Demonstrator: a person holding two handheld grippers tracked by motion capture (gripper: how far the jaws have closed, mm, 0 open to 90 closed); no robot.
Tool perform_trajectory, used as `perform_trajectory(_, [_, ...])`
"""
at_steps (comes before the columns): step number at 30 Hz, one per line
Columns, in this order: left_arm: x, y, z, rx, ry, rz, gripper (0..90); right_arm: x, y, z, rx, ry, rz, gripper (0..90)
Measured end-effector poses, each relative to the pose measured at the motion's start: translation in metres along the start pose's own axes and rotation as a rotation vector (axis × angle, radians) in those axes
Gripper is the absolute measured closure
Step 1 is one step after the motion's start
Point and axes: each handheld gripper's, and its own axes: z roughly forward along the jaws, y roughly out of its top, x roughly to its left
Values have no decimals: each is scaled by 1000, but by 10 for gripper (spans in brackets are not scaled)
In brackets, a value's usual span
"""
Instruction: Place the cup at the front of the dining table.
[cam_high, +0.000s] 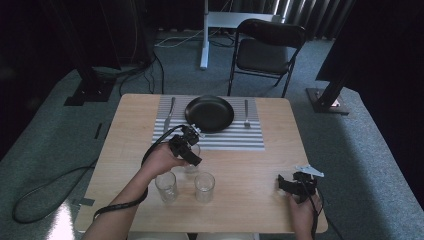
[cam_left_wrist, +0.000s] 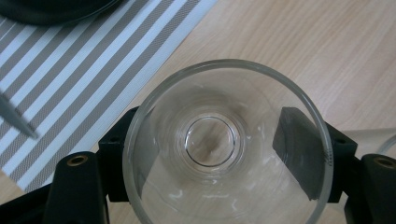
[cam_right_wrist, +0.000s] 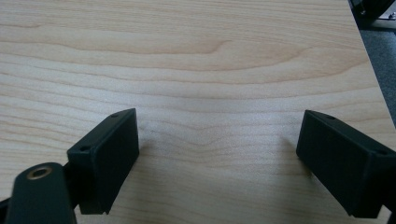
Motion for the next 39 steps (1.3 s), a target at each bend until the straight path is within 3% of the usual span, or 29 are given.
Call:
perform_trajectory(12, [20, -17, -3, 7, 17, -55, 287, 0, 0, 0, 0, 0, 1, 125])
perform_trajectory(21, [36, -20, -1, 5, 33, -97, 287, 0, 0, 0, 1, 0, 2, 124])
perform_trajectory(31, [49, -9, -1, 9, 53, -113, 287, 0, 0, 0, 1, 0, 2, 124])
perform_trajectory(33, [50, -6, -1, 4, 72, -117, 288, 0, 0, 0, 1, 0, 2, 125])
perform_trajectory(39, [57, 0, -4, -17, 75, -139, 287, 0, 0, 0, 0, 1, 2, 125])
